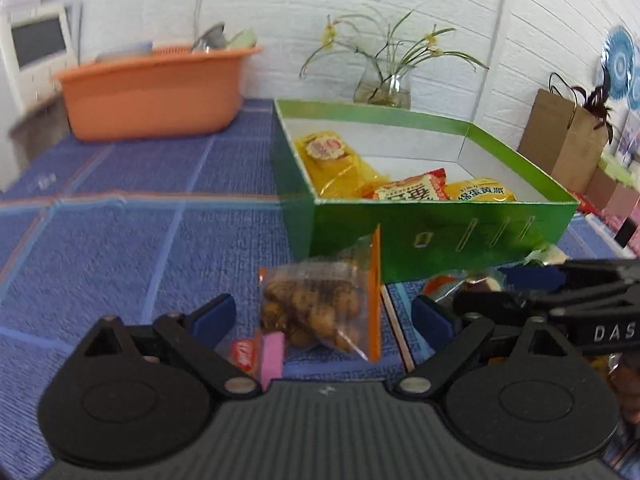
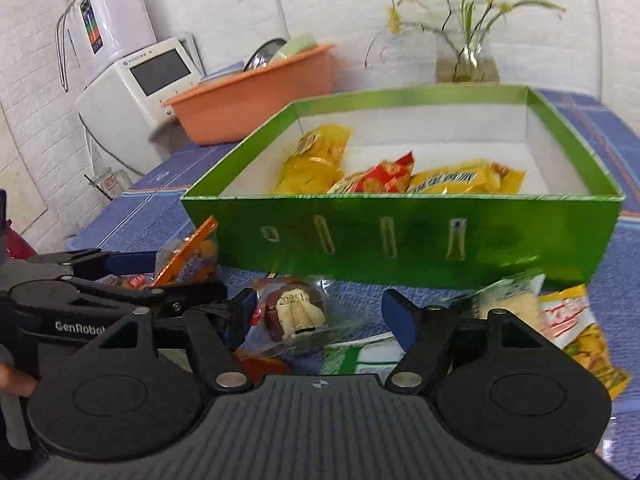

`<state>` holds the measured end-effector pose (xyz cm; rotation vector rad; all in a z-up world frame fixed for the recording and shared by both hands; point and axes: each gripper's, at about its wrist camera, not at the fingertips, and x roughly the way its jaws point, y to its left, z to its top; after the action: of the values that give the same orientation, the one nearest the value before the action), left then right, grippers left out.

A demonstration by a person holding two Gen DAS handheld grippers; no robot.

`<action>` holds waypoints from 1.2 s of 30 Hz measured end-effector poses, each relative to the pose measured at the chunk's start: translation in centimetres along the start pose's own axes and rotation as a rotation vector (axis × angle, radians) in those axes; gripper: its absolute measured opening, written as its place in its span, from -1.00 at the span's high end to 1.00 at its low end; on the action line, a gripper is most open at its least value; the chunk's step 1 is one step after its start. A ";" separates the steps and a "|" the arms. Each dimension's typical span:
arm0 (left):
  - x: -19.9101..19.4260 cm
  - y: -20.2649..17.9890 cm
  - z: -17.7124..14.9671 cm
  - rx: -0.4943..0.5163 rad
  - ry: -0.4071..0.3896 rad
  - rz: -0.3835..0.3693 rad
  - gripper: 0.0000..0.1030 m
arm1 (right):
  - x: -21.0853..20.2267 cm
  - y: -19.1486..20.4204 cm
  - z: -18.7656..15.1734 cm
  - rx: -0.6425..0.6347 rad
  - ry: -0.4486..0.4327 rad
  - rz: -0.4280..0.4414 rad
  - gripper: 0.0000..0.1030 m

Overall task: Organize snacks
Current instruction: 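Grasp the clear nut bag with the left tool and drop it into the green box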

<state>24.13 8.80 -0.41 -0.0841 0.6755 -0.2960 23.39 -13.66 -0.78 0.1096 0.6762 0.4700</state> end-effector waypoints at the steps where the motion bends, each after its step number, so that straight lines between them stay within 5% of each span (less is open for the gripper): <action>1: 0.1 0.2 -0.1 -0.013 0.005 -0.019 -0.71 | 0.2 0.1 0.0 -0.010 0.009 0.009 -1.00; 3: 0.0 0.0 -0.3 -0.001 0.001 -0.033 -0.51 | 0.2 0.6 -0.2 -0.045 0.005 0.018 -0.91; 5: -0.4 -0.6 -0.5 0.012 -0.006 -0.042 0.17 | -0.1 1.2 -0.4 -0.068 -0.004 0.014 -0.89; 13: -2.9 0.1 -1.3 -0.094 -0.035 -0.180 0.15 | -5.6 1.6 -1.0 -0.044 -0.162 0.096 -0.89; 20: -7.3 1.0 -2.0 -0.217 -0.149 -0.332 0.15 | -8.7 -0.5 -1.9 0.083 -0.180 0.155 -0.89; 24: -9.1 0.3 -1.2 -0.200 -0.200 -0.329 0.15 | -9.2 -1.6 -2.8 0.143 -0.175 0.176 -0.89; 28: -9.3 -1.4 0.7 -0.171 -0.230 -0.300 0.15 | -10.3 -2.3 -3.0 0.165 -0.262 0.157 -0.89; 34: -6.8 -5.1 6.1 -0.105 -0.271 -0.258 0.15 | -12.1 -3.0 -0.4 0.173 -0.536 -0.017 -0.90; 36: -5.5 -6.6 7.8 -0.059 -0.287 -0.215 0.14 | -11.2 -3.1 1.9 0.166 -0.546 -0.075 -0.90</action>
<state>23.35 4.03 10.10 -0.2522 0.3901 -0.4607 18.16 -21.40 6.39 0.3539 0.1802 0.2904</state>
